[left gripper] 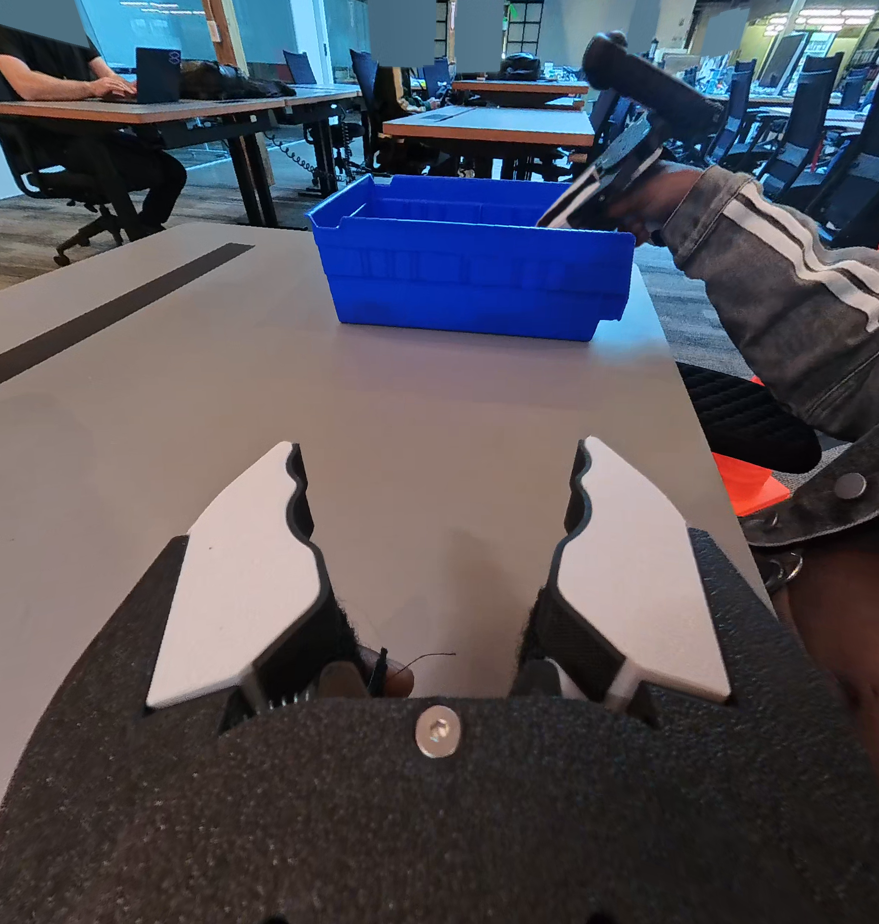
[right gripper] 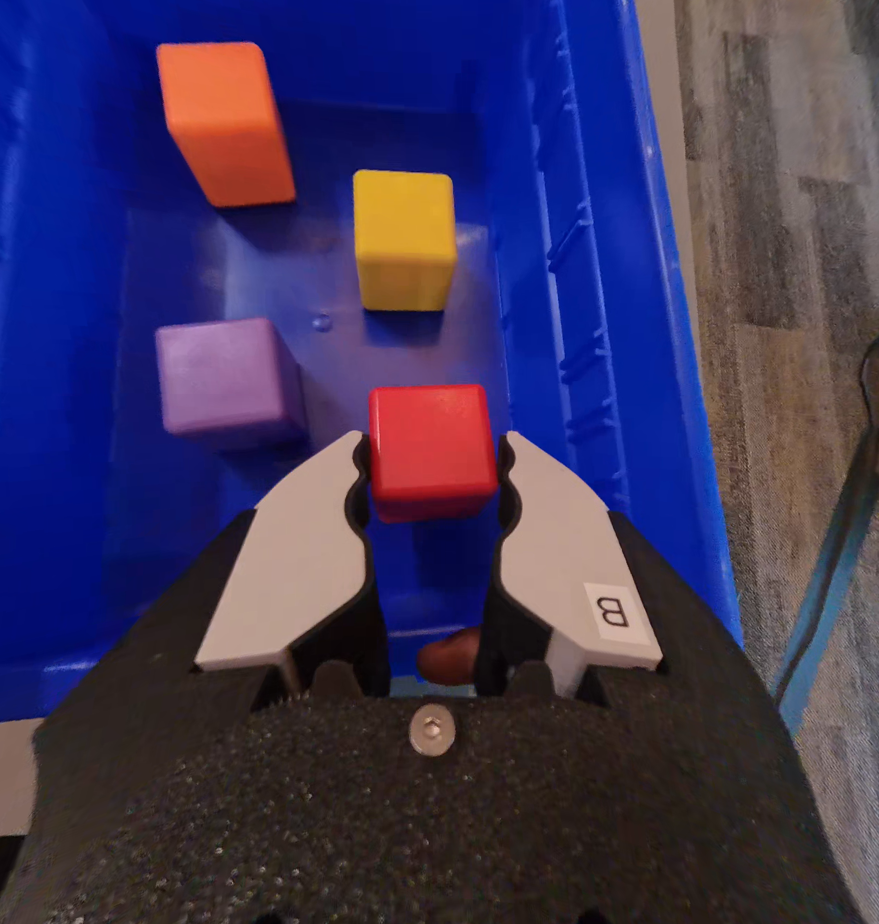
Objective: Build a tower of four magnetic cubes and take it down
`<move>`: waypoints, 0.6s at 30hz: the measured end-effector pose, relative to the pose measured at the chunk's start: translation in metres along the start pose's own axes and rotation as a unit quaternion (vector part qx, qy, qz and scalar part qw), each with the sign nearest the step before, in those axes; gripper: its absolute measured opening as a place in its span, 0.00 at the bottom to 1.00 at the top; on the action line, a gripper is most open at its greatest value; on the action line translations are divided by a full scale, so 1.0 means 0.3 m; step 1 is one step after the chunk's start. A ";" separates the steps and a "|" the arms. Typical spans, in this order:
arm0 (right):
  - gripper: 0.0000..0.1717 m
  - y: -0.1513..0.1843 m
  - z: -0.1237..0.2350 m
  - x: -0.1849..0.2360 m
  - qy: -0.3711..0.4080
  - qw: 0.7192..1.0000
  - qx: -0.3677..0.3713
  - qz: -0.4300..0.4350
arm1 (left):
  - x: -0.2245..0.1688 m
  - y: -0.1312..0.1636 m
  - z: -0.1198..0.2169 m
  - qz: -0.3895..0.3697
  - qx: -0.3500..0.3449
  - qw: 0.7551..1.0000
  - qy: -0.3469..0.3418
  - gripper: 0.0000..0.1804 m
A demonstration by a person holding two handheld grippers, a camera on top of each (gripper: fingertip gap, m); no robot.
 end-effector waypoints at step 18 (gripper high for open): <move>0.43 -0.132 0.127 0.167 -0.038 0.996 -0.079 0.036 | 0.013 -0.155 0.395 -0.007 0.152 0.936 -0.319 0.49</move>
Point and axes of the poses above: each gripper's, where its closed fingertips meet, z back along the fingers, y out of its underside, x = y × z across the jaws, the point moved 7 cm from there along z, back along the fingers, and after that the axes turned 7 degrees about -y, right-handed, at the moved point
